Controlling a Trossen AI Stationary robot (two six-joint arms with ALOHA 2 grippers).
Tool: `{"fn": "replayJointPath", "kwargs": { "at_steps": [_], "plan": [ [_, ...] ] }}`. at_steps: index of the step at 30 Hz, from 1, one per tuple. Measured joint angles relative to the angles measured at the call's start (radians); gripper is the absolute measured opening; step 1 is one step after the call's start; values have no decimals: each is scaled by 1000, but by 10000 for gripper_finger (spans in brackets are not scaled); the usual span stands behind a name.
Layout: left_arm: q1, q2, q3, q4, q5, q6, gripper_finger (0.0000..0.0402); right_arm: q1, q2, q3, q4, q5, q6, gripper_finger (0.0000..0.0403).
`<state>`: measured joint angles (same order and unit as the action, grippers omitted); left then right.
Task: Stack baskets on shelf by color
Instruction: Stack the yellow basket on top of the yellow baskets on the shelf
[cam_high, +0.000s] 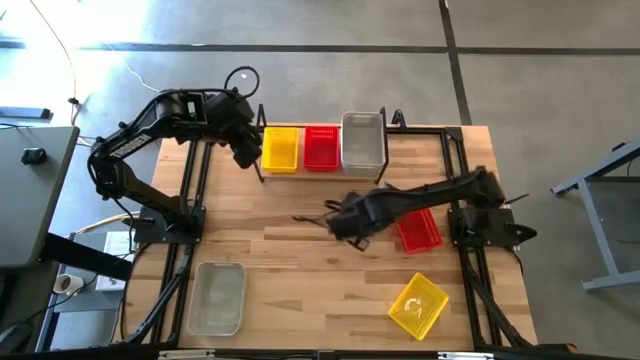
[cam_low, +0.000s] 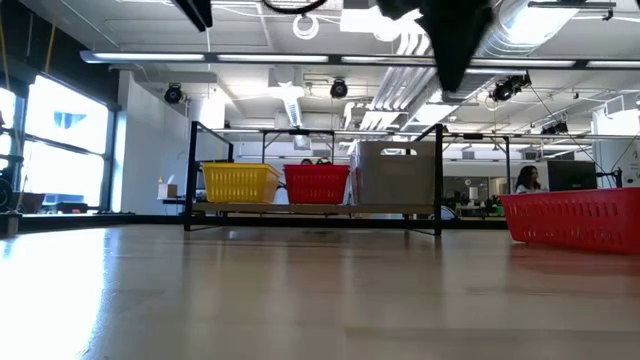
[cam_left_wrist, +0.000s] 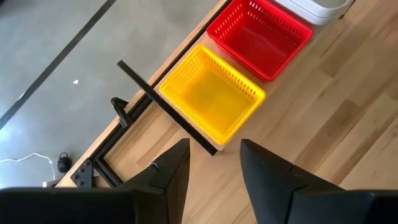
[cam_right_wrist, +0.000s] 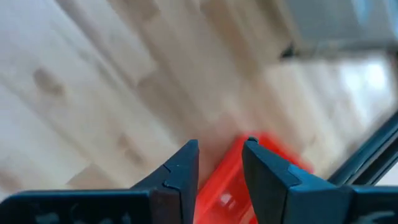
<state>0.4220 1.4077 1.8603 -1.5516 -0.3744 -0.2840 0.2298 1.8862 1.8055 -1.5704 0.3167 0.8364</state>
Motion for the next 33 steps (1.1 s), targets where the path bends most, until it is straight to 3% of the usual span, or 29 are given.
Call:
{"fn": "replayJointPath", "kwargs": {
  "at_steps": [10, 18, 23, 33],
  "plan": [
    [-13, 0, 0, 8, 0, -1, 131, 235, -233, -259, 32, -161, 655, 110],
    [-13, 0, 0, 42, 5, -2, 131, 434, -289, -344, 62, -183, 1015, 110],
    [-13, 0, 0, 52, 8, -27, 131, 531, -285, -350, 67, -177, 1039, 110],
    [-13, 0, 0, 53, 110, -163, 131, 742, -285, -350, 124, -222, 907, 110]
  ]
}}
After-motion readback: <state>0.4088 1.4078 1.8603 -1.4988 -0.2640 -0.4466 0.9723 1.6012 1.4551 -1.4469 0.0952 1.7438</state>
